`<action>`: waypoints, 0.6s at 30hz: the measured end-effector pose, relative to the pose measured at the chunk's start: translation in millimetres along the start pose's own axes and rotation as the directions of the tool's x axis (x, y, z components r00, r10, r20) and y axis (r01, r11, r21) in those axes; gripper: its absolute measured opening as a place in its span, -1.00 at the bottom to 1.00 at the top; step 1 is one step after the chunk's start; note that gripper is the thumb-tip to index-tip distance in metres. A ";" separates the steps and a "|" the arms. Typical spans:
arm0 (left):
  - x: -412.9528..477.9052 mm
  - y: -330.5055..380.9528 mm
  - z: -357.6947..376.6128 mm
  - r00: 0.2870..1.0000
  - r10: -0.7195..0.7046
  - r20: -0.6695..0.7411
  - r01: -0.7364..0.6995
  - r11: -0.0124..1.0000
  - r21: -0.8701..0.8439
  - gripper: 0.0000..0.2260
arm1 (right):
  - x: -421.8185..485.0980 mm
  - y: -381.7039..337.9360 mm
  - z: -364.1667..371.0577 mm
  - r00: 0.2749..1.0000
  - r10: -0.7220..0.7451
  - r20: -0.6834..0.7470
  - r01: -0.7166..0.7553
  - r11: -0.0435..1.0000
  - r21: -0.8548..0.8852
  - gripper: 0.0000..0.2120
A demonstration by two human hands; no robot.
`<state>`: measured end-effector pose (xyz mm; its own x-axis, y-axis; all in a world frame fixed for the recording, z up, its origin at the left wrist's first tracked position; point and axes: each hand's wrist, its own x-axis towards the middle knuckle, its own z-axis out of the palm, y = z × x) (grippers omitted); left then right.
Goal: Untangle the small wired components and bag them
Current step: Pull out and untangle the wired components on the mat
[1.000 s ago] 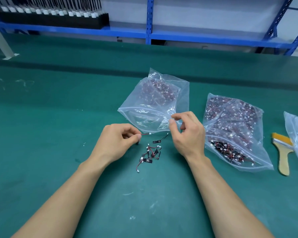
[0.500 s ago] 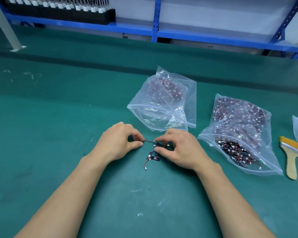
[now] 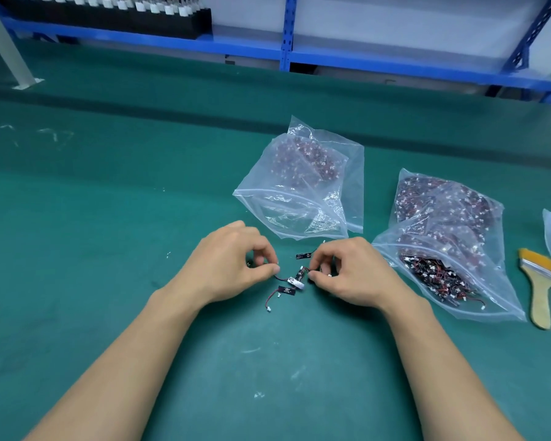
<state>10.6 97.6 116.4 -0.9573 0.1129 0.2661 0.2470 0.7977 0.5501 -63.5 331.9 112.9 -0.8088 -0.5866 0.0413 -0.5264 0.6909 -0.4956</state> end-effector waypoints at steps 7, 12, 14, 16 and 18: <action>2.1 4.3 14.8 0.985 0.022 0.171 -0.029 0.999 0.037 -0.93 | -2.3 -1.7 -7.0 0.999 0.039 0.036 -0.039 0.999 -0.007 -0.92; 1.4 -1.6 14.2 0.986 -0.009 0.168 0.006 1.000 0.022 -0.92 | -4.8 -0.6 -11.9 0.997 0.077 0.030 -0.078 0.997 0.016 -0.91; 1.7 -2.3 13.4 0.985 -0.015 0.170 0.012 1.000 0.023 -0.93 | -5.3 0.0 -14.3 0.996 0.084 0.018 -0.085 0.996 0.032 -0.91; 1.9 -3.9 12.5 0.987 -0.019 0.161 0.016 1.000 0.022 -0.94 | -5.5 -0.1 -16.4 0.996 0.084 0.016 -0.085 0.995 0.046 -0.90; 1.8 -5.4 11.2 0.989 -0.017 0.146 0.016 1.000 0.008 -0.98 | -6.0 -0.7 -18.3 0.996 0.079 0.044 -0.081 0.996 0.048 -0.91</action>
<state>5.9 100.1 105.0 -0.9730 0.1849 0.1380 0.2305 0.8042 0.5478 -63.0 342.7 128.9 -0.8357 -0.5480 -0.0364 -0.4457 0.7154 -0.5382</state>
